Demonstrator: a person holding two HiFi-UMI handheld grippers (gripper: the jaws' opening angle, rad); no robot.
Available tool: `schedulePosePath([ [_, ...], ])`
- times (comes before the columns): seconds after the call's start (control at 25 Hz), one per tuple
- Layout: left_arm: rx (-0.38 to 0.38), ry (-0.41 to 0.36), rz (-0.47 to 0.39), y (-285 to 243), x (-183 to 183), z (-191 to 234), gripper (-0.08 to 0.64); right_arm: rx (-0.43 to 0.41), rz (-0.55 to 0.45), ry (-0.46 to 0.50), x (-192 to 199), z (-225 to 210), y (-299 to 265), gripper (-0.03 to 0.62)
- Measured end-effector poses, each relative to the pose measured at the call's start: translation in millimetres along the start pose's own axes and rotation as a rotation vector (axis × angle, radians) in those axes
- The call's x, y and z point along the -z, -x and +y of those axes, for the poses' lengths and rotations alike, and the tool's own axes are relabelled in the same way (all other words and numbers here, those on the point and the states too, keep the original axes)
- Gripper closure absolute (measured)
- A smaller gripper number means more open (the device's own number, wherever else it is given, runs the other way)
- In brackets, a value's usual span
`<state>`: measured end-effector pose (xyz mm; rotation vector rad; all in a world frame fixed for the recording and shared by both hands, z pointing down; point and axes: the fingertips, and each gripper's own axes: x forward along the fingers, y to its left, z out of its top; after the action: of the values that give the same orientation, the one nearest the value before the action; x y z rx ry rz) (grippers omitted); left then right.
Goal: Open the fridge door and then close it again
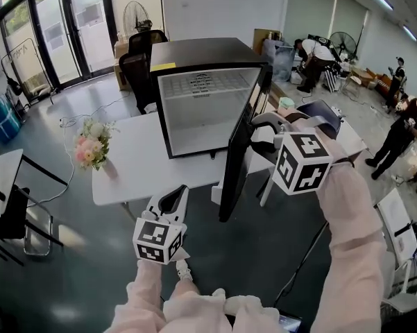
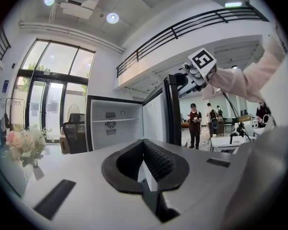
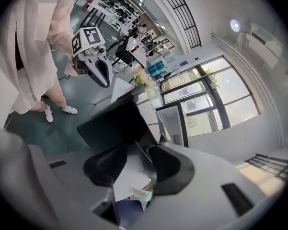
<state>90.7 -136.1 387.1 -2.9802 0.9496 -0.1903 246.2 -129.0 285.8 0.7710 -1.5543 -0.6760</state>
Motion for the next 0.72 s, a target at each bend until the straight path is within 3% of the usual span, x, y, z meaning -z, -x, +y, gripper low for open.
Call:
schedulePosePath([
  [0.72, 0.093, -0.023, -0.005, -34, -10, -46, 0.549, -0.058, 0.082, 0.026, 66, 23, 47, 0.426],
])
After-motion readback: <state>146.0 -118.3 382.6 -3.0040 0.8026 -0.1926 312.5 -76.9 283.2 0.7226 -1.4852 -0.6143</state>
